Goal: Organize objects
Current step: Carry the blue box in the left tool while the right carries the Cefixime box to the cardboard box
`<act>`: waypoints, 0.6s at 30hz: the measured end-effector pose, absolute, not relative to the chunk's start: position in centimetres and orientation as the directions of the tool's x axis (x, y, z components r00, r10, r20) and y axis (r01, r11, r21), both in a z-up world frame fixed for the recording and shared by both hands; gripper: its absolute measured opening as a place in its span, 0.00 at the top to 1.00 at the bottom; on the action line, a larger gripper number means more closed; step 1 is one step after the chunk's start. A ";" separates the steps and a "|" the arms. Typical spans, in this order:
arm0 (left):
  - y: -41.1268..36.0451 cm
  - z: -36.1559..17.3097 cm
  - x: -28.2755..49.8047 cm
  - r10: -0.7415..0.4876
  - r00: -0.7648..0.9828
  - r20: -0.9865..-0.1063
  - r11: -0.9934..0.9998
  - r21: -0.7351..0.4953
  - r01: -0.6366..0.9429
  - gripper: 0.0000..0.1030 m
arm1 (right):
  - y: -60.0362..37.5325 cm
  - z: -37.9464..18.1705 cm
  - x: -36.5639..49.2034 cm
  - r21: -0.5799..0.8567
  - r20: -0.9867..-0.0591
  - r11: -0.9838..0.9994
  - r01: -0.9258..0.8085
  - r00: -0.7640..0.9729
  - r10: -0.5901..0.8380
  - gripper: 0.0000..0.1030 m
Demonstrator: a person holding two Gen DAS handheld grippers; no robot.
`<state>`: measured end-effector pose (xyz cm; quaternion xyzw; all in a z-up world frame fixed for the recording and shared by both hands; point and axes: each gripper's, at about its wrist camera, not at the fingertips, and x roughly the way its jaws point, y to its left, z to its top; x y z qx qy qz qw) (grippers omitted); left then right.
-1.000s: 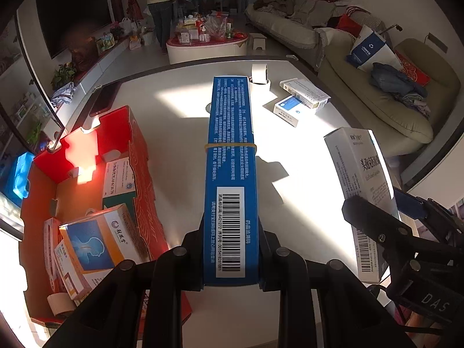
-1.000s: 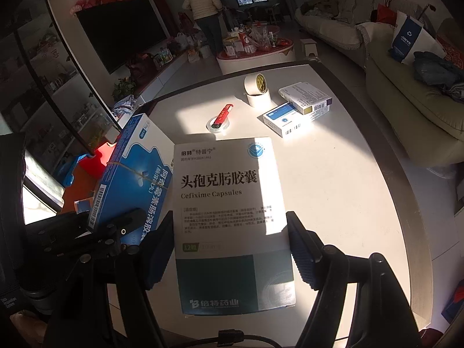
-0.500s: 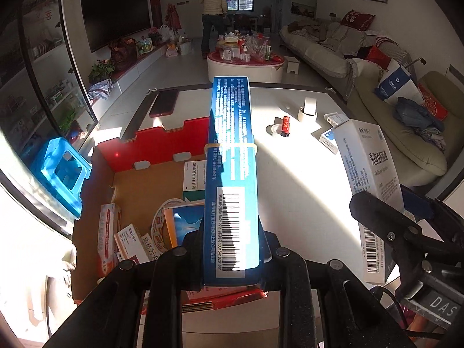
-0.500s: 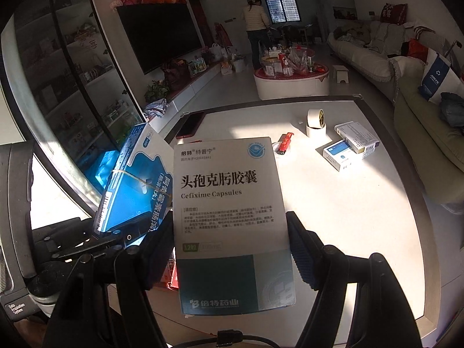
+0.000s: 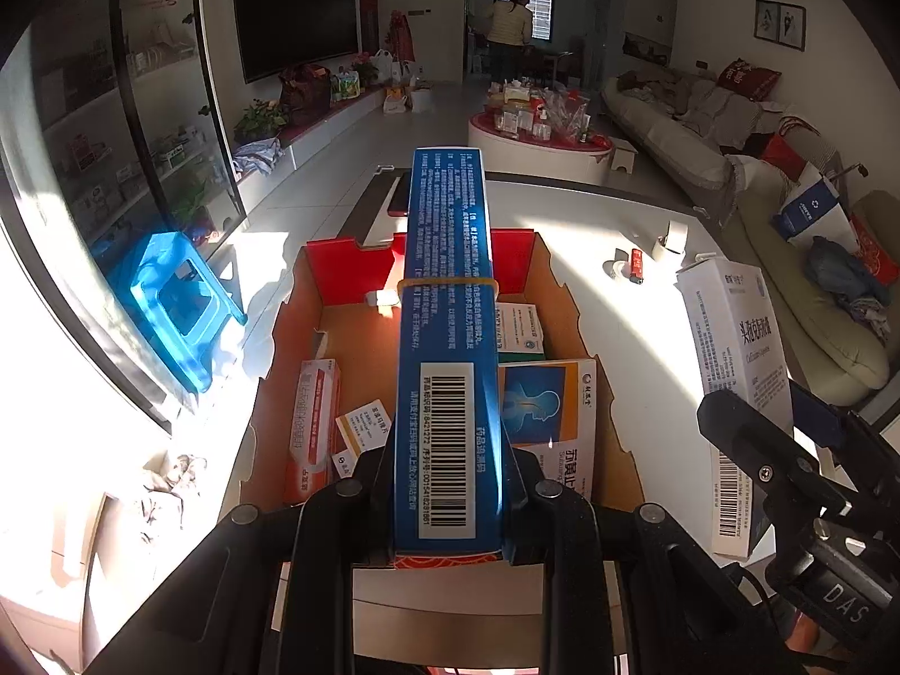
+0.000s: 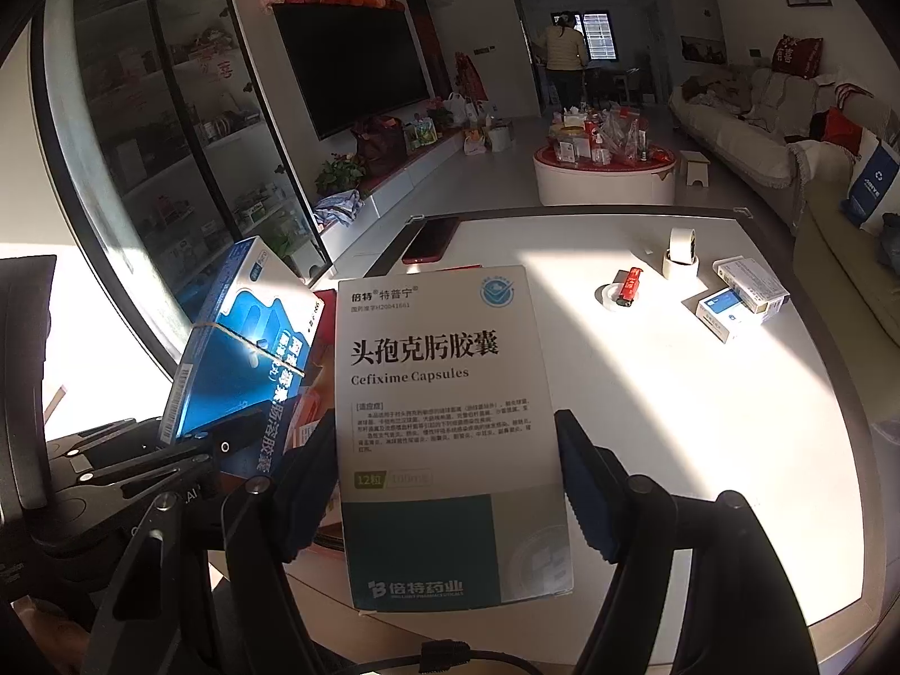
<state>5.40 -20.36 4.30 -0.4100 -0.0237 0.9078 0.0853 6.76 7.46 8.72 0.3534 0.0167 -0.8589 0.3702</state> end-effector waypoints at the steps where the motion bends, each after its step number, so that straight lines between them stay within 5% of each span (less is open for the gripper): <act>1: -20.6 4.2 5.5 0.172 -0.651 -0.739 -0.985 -0.113 -0.132 0.75 | 7.3 8.8 7.0 0.232 -0.616 -0.724 0.650 -0.477 -0.626 0.30; 18: -21.9 2.4 6.6 0.158 -0.644 -0.749 -0.987 -0.117 -0.107 0.75 | 5.4 8.7 9.6 0.199 -0.604 -0.700 0.686 -0.477 -0.639 0.30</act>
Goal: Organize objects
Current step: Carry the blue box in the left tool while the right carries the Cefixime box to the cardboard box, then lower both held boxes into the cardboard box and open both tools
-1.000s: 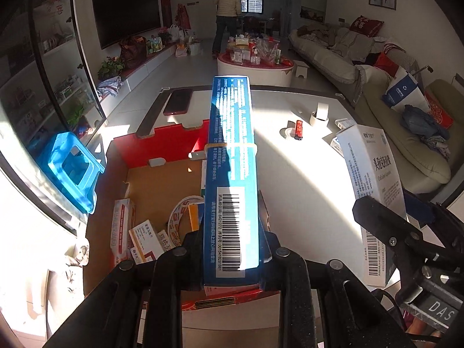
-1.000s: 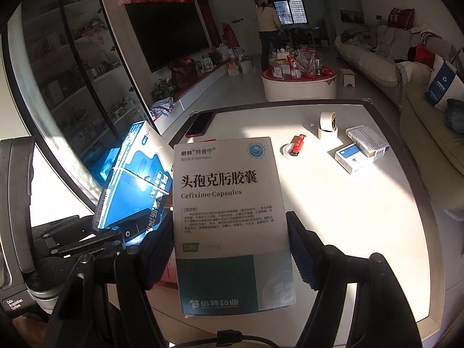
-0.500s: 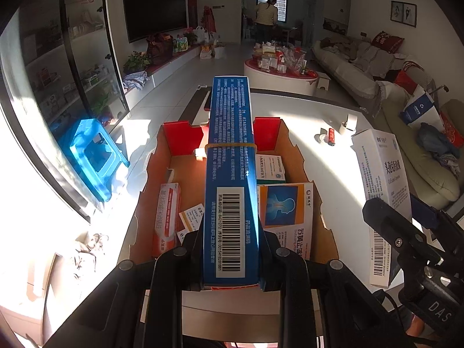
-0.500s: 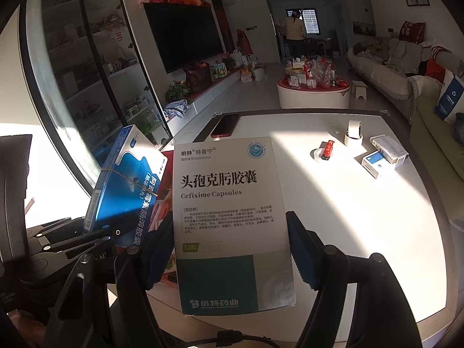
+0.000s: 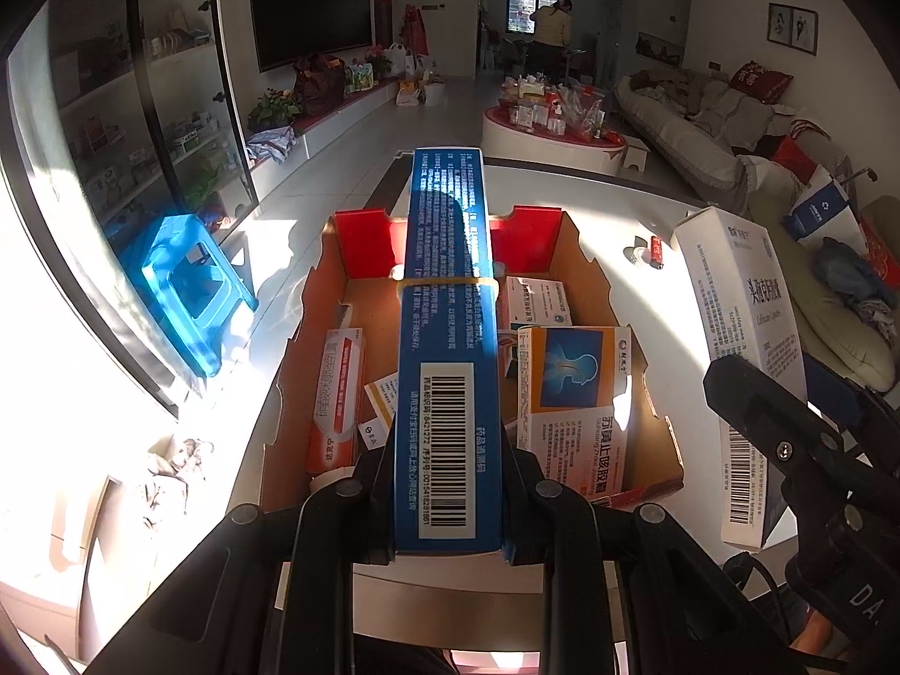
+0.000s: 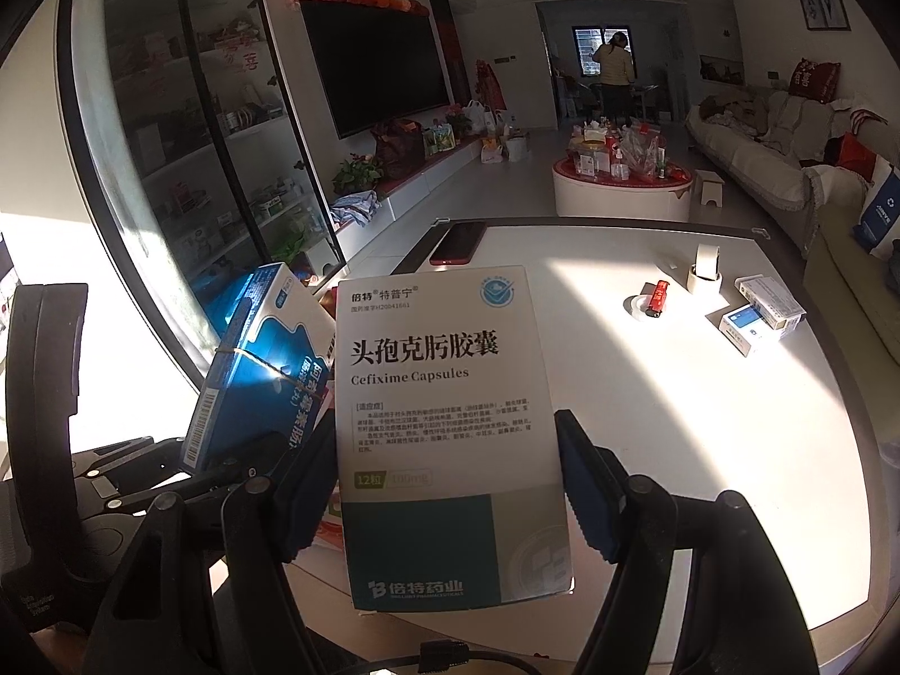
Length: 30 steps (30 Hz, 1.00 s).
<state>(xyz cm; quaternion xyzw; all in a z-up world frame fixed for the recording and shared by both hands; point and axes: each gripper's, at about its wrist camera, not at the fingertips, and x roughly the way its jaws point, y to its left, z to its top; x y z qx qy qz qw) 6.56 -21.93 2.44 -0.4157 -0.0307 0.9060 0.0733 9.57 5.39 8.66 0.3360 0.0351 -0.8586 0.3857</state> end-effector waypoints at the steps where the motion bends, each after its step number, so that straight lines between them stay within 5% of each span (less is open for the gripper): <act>1: -22.0 2.4 6.6 0.160 -0.643 -0.749 -0.987 -0.118 -0.108 0.75 | 5.4 8.6 9.6 0.200 -0.604 -0.700 0.685 -0.476 -0.639 0.30; 30: -24.3 4.2 3.4 0.123 -0.688 -0.715 -0.992 -0.099 -0.076 0.75 | 1.1 11.8 7.5 0.191 -0.555 -0.663 0.724 -0.478 -0.681 0.30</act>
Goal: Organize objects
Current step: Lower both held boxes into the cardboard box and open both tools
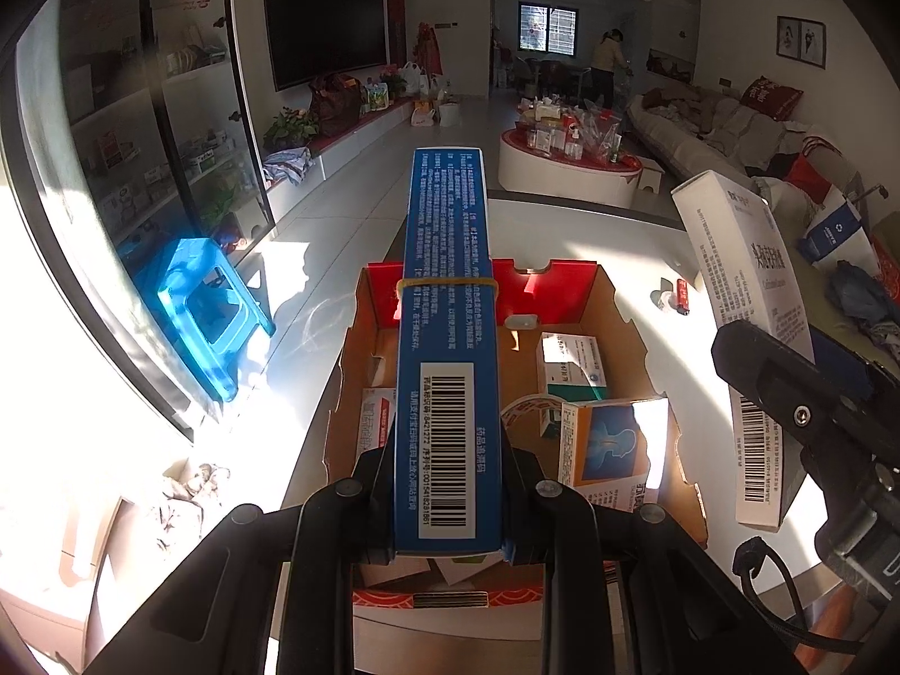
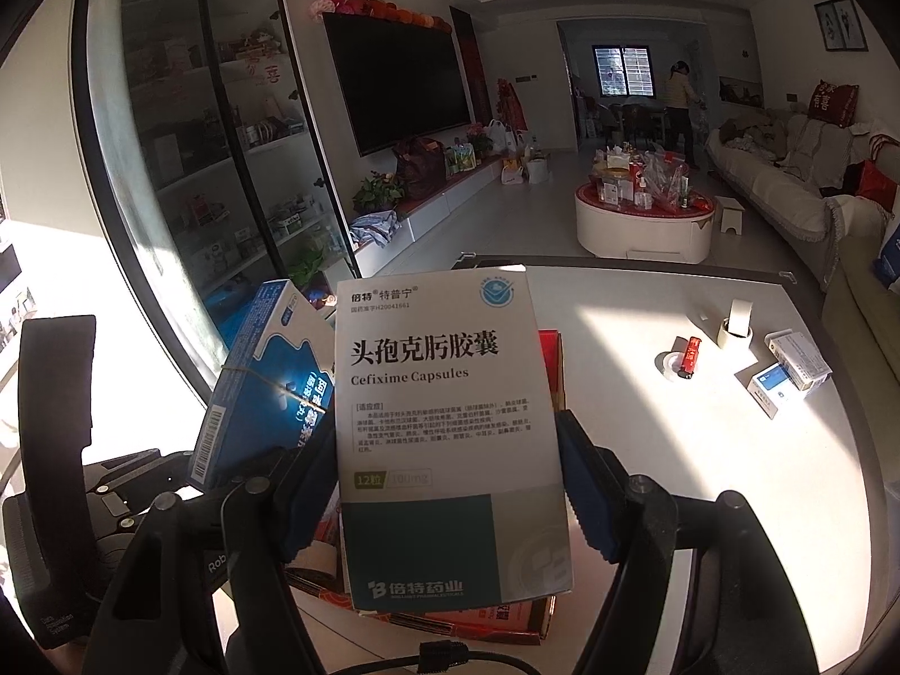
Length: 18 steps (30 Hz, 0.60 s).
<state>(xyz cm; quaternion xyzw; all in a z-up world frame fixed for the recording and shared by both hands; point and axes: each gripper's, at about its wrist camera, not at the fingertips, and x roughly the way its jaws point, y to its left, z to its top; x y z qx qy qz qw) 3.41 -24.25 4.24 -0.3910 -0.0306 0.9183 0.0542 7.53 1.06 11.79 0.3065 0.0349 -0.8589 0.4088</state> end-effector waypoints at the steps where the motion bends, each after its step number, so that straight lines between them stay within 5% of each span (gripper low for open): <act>1: -24.3 4.3 3.2 0.126 -0.687 -0.715 -0.992 -0.101 -0.076 0.75 | 0.8 11.8 7.5 0.188 -0.555 -0.662 0.725 -0.478 -0.681 0.30; 18: -25.0 2.5 -0.4 0.110 -0.641 -0.760 -0.994 -0.100 -0.052 0.75 | -3.2 10.1 5.1 0.181 -0.611 -0.664 0.726 -0.446 -0.654 0.30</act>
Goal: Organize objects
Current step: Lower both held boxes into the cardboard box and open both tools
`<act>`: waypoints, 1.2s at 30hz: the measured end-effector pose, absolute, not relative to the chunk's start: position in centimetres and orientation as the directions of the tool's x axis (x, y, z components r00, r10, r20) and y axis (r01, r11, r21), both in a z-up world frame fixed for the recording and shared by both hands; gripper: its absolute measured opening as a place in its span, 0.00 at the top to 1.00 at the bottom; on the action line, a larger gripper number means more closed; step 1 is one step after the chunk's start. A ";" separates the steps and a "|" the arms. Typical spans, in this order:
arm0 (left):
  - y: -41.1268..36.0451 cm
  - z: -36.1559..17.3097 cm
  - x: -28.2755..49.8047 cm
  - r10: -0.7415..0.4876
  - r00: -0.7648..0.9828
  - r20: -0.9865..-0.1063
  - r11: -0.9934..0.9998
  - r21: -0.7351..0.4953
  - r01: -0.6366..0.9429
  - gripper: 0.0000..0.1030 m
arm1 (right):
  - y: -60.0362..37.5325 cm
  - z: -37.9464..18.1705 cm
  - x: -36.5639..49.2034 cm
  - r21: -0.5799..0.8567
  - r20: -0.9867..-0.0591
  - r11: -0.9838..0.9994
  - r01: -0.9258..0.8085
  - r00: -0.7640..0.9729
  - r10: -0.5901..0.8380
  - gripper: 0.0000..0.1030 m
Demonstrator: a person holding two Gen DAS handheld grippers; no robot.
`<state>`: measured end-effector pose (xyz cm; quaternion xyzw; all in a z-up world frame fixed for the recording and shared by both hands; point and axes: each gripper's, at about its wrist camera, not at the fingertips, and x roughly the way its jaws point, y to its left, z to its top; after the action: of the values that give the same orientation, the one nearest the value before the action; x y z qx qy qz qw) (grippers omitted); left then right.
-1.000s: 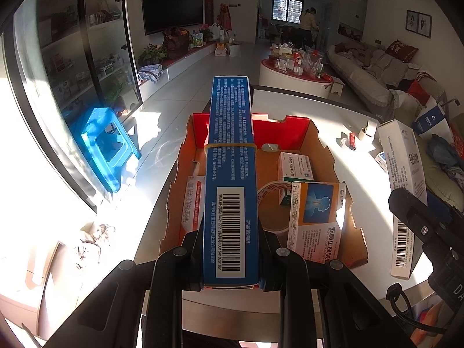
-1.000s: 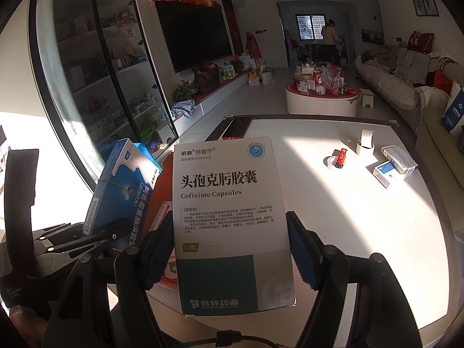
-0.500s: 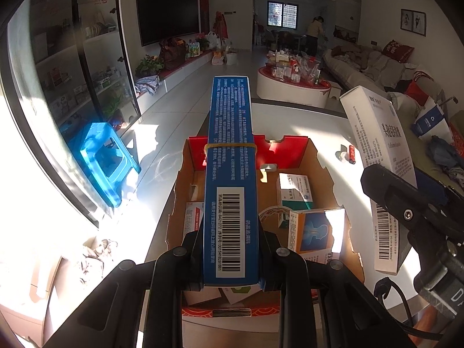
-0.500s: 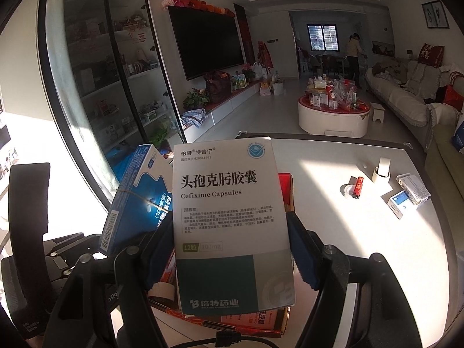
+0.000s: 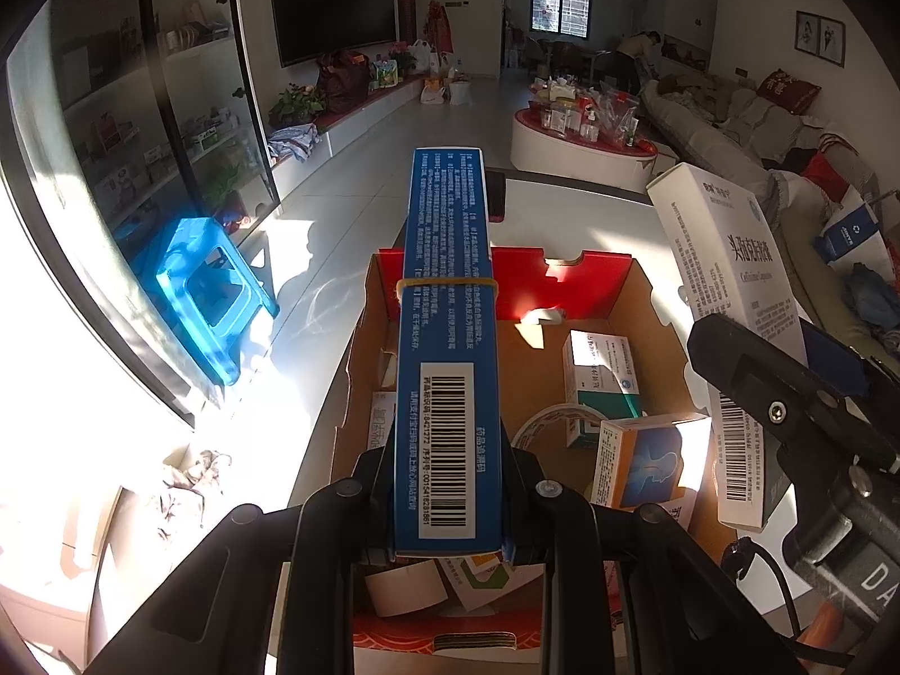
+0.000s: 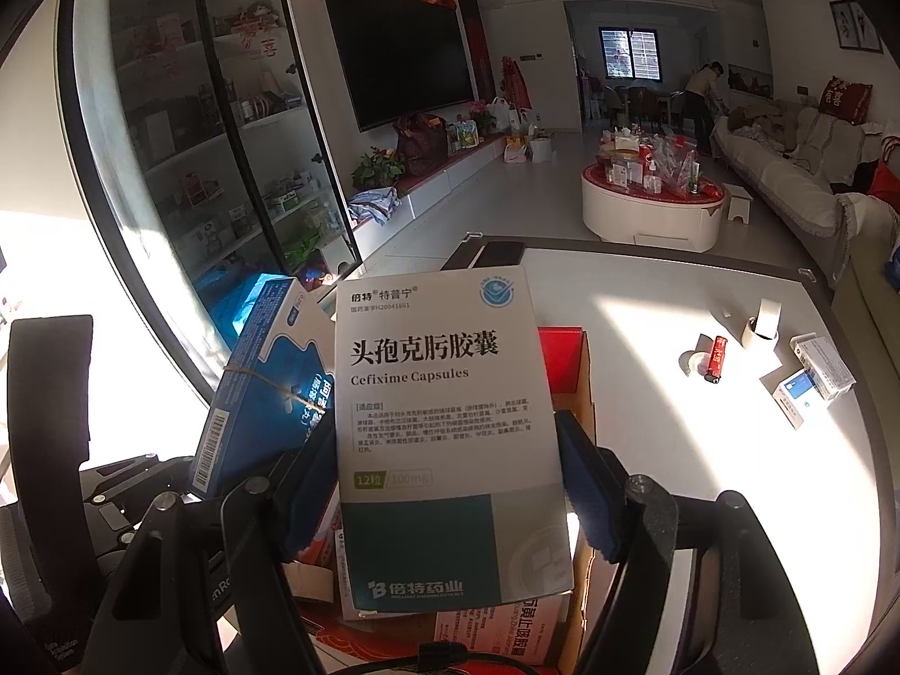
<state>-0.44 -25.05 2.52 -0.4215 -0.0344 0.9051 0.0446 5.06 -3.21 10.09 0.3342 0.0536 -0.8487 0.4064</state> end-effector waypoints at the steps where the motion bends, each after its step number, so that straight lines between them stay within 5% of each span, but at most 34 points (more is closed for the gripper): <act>1: -25.1 2.3 -0.6 0.109 -0.638 -0.763 -0.994 -0.099 -0.052 0.75 | -3.4 10.0 4.9 0.178 -0.613 -0.665 0.725 -0.447 -0.651 0.30; 36: -24.3 -0.7 -4.0 0.112 -0.568 -0.816 -0.994 -0.101 -0.050 0.75 | -6.8 7.4 1.5 0.163 -0.672 -0.690 0.705 -0.433 -0.601 0.30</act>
<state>-4.03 -24.32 -0.67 -0.4626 -0.0334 0.8848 0.0456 1.46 -6.81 7.36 0.3655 0.0714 -0.8434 0.3872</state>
